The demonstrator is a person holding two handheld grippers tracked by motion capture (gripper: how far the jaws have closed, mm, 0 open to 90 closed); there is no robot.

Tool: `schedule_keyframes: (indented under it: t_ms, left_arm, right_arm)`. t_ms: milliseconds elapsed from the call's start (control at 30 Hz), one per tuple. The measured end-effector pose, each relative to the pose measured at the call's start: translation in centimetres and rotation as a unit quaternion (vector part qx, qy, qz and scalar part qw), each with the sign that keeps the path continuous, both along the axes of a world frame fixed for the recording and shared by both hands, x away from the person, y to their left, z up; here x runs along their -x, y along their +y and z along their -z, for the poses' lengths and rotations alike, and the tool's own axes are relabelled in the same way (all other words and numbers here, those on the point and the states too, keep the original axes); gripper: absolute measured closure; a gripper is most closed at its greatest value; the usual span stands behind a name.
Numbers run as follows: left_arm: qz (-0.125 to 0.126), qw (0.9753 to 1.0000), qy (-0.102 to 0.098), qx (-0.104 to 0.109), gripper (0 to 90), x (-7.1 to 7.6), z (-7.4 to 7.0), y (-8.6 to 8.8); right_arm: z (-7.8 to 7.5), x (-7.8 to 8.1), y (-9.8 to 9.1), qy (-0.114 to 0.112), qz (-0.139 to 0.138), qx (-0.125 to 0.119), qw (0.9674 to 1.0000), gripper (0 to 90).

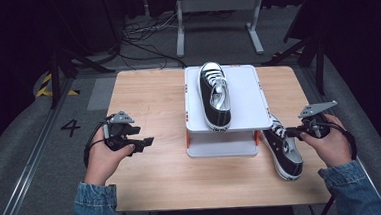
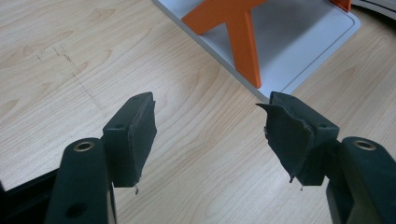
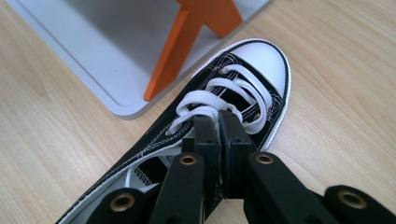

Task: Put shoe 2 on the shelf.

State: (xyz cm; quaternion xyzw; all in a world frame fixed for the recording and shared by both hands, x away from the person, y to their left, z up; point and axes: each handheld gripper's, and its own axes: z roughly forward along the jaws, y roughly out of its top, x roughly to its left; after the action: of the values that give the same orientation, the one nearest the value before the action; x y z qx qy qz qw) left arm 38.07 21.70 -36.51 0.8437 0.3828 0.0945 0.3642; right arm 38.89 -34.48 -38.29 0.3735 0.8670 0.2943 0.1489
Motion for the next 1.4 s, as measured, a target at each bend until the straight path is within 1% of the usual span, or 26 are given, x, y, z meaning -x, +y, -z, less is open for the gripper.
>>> schedule_keyframes:
  t_ms: [33,133,200,267,333,367,400,467,500,567,600,700,733,800,867,967,1033,1067,1100,1133,1167,1233,1300,1333,1367,1400]
  left_arm:
    - [0.001,1.0000,-0.001,0.000,34.0,-0.1,0.0,0.0]
    - [0.002,1.0000,0.001,0.003,34.0,-0.2,0.1,-0.2]
    - [0.002,1.0000,0.001,0.002,34.0,-0.3,0.1,-0.3]
    - [0.005,1.0000,0.001,0.002,34.0,-0.3,0.1,-0.4]
    - [0.006,1.0000,0.001,0.003,34.0,-0.3,0.1,-0.4]
    - [0.006,1.0000,0.001,0.004,33.9,-0.3,0.1,-0.4]
    - [0.004,1.0000,0.001,0.005,33.9,-0.3,0.0,-0.3]
    - [0.004,1.0000,0.000,0.004,33.9,-0.3,0.0,-0.2]
    - [0.003,1.0000,0.001,0.005,33.9,-0.3,0.1,-0.2]
    - [0.002,1.0000,0.004,0.006,33.9,-0.3,0.2,-0.2]
    - [0.003,1.0000,0.005,0.004,33.9,-0.3,0.2,-0.2]
    - [0.005,0.9999,0.008,0.005,33.8,-0.4,0.3,-0.3]
    - [0.004,0.9999,0.008,0.004,33.8,-0.4,0.3,-0.4]
    - [0.008,0.9999,0.008,0.002,33.8,-0.5,0.4,-0.5]
    - [0.008,0.9999,0.011,0.002,33.7,-0.4,0.4,-0.6]
    - [0.009,0.9999,0.010,0.003,33.6,-0.4,0.5,-0.6]
    - [0.009,0.9999,0.011,0.002,33.6,-0.5,0.5,-0.5]
    - [0.008,0.9999,0.014,0.004,33.6,-0.5,0.6,-0.5]
    - [0.009,0.9998,0.016,0.004,33.6,-0.5,0.6,-0.5]
    - [0.009,0.9998,0.015,0.004,33.6,-0.6,0.7,-0.6]
    - [0.009,0.9998,0.015,0.004,33.6,-0.6,0.7,-0.6]
    - [0.009,0.9998,0.016,0.005,33.6,-0.6,0.7,-0.6]
    - [0.009,0.9998,0.015,0.005,33.5,-0.6,0.7,-0.5]
    - [0.009,0.9998,0.015,0.005,33.5,-0.6,0.7,-0.5]
    - [0.007,0.9999,0.015,0.004,33.5,-0.6,0.7,-0.5]
    - [0.006,0.9999,0.014,0.005,33.5,-0.6,0.7,-0.4]
  right_arm:
    - [0.0,0.2,-0.2,0.006,0.006,0.000,1.0000,87.5]
    - [0.2,0.8,-0.4,0.028,0.009,0.003,0.9995,87.2]
    - [0.3,1.3,-0.4,0.043,0.004,0.000,0.9991,87.1]
    - [0.4,1.6,-0.3,0.056,-0.009,-0.005,0.9984,86.9]
    - [0.4,1.8,-0.1,0.061,-0.020,-0.006,0.9979,86.6]
    - [0.4,1.8,-0.1,0.068,-0.026,-0.006,0.9973,86.3]
    - [0.4,1.8,-0.1,0.070,-0.038,-0.005,0.9969,85.8]
    - [0.4,1.8,0.0,0.063,-0.053,-0.001,0.9966,82.3]
    - [0.4,1.7,0.0,0.055,-0.072,0.003,0.9959,80.3]
    - [0.4,1.6,0.0,0.039,-0.085,0.014,0.9955,70.6]
    - [0.5,1.5,-0.2,0.032,-0.093,0.016,0.9950,69.8]
    - [0.8,1.2,-0.6,0.036,-0.107,-0.002,0.9936,69.6]
    - [0.9,1.1,-0.6,0.036,-0.112,-0.004,0.9930,69.7]
    - [0.9,1.1,-0.6,0.036,-0.117,-0.002,0.9925,69.8]
    - [0.9,1.0,-0.5,0.035,-0.120,0.005,0.9922,69.8]
    - [1.0,1.0,-0.7,0.042,-0.122,0.008,0.9916,72.3]
    - [1.0,1.1,-0.6,0.041,-0.127,0.017,0.9909,73.9]
    - [1.0,1.1,-0.5,0.043,-0.134,0.030,0.9896,76.6]
    - [1.0,1.1,-0.5,0.043,-0.134,0.030,0.9896,76.6]
    - [0.9,1.1,-0.4,0.044,-0.135,0.036,0.9892,78.8]
    - [0.9,1.1,-0.2,0.044,-0.135,0.042,0.9890,82.8]
    - [0.8,1.1,-0.1,0.046,-0.128,0.038,0.9899,86.1]
    - [0.7,1.1,-0.2,0.047,-0.118,0.025,0.9916,87.3]
    - [0.7,1.1,-0.2,0.047,-0.118,0.025,0.9916,87.3]
    - [0.5,1.1,-0.3,0.045,-0.112,0.017,0.9926,87.7]
    - [0.3,1.2,-0.5,0.038,-0.105,0.007,0.9938,87.9]
